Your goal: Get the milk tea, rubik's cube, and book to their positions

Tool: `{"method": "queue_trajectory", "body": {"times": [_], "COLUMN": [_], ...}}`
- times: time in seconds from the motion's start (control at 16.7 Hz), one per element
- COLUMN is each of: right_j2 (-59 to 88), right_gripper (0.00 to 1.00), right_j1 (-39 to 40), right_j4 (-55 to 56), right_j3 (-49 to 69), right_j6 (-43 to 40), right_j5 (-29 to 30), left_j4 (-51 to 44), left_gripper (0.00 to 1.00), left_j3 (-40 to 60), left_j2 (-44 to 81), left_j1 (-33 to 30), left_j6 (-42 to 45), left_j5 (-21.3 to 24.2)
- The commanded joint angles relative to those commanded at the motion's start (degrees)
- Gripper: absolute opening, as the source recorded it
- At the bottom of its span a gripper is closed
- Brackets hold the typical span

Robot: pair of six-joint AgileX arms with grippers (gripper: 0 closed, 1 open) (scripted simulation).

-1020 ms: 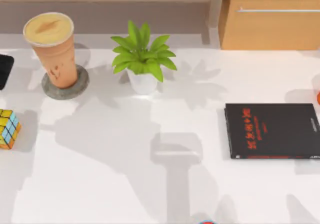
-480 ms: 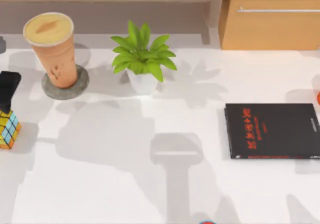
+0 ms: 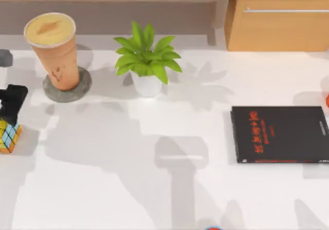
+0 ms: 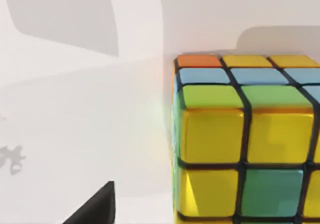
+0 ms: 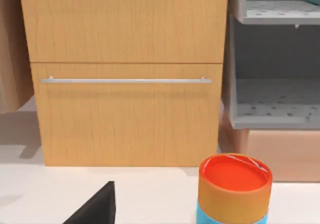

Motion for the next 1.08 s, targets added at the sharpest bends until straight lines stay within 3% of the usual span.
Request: {"method": "queue_trajectory", "body": {"times": [0.48, 1.08], "right_j2": [0.0, 0.0], "right_gripper": [1.0, 1.0], "right_j1": [0.0, 0.0], "right_j4": [0.0, 0.0], "right_j3": [0.0, 0.0], "right_j6": [0.0, 0.0], "right_j5": [0.0, 0.0], "left_j4": [5.91, 5.91], "left_gripper": [1.0, 0.25], "left_j3": [-3.97, -3.97], "left_j2": [1.93, 1.93], "left_j1": [-0.03, -0.03], "left_j6": [0.0, 0.0], "left_j5": [0.01, 0.01]}}
